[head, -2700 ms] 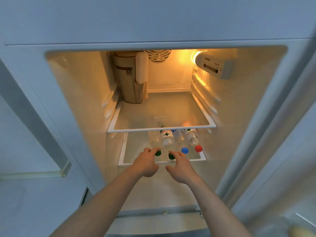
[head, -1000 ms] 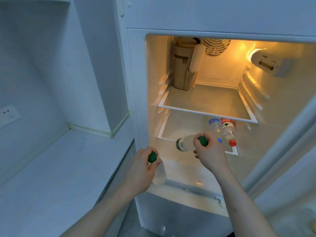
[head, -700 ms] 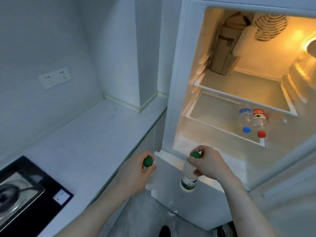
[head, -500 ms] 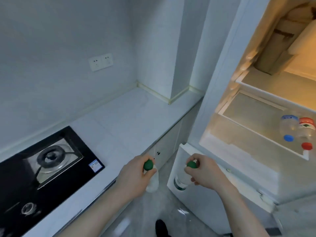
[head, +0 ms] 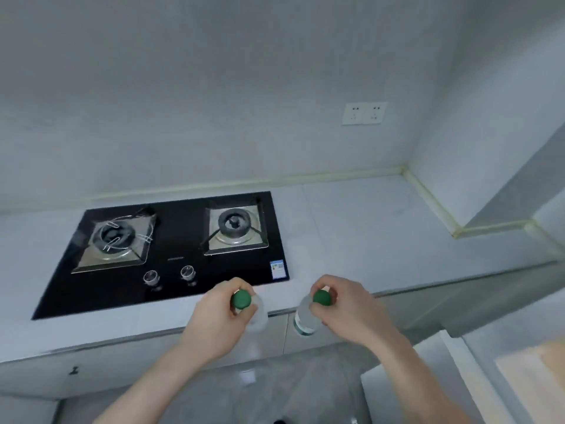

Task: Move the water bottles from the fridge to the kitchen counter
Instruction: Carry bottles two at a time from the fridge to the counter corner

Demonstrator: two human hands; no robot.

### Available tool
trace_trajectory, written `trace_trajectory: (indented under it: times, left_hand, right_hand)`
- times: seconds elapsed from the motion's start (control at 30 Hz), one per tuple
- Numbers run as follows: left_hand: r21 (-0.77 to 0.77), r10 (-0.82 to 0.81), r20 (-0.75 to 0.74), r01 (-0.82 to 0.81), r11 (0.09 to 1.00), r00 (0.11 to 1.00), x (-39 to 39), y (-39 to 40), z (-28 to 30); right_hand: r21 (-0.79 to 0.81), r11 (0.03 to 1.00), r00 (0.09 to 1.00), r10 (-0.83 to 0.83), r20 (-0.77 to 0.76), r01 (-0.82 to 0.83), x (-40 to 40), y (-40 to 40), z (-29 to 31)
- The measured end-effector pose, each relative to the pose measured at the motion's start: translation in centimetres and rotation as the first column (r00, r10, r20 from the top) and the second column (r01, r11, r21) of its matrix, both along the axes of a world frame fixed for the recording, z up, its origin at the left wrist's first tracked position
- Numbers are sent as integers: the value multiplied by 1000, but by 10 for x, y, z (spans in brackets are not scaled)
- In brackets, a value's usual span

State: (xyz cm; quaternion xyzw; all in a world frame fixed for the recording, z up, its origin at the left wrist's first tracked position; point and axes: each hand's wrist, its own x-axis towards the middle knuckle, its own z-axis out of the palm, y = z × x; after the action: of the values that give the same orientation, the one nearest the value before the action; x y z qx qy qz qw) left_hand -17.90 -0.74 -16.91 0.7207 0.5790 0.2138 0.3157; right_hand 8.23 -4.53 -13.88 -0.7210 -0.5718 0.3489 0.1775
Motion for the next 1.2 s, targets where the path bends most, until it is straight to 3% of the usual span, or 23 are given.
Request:
trace_trajectory:
  times: [0.13,0.53,0.93,1.2]
  left_hand:
    - [0,212,1,-212,977,977,-44,-8,1]
    - [33,498,34,-499,866,867,-192,-68,13]
    - [105,605,14,-603,791,796,-353,-135,29]
    - [112,712,13,-708,697,702,-445,-170,27]
  right_hand:
    - [30,981,982,190,22,-191,-42,37,2]
    - [84,814,818,572,61,-575,-215,75,14]
    - [144,684,698,710,93,-715,-402,46,28]
    - [110,595,604,791,93,-796,-510,37,33]
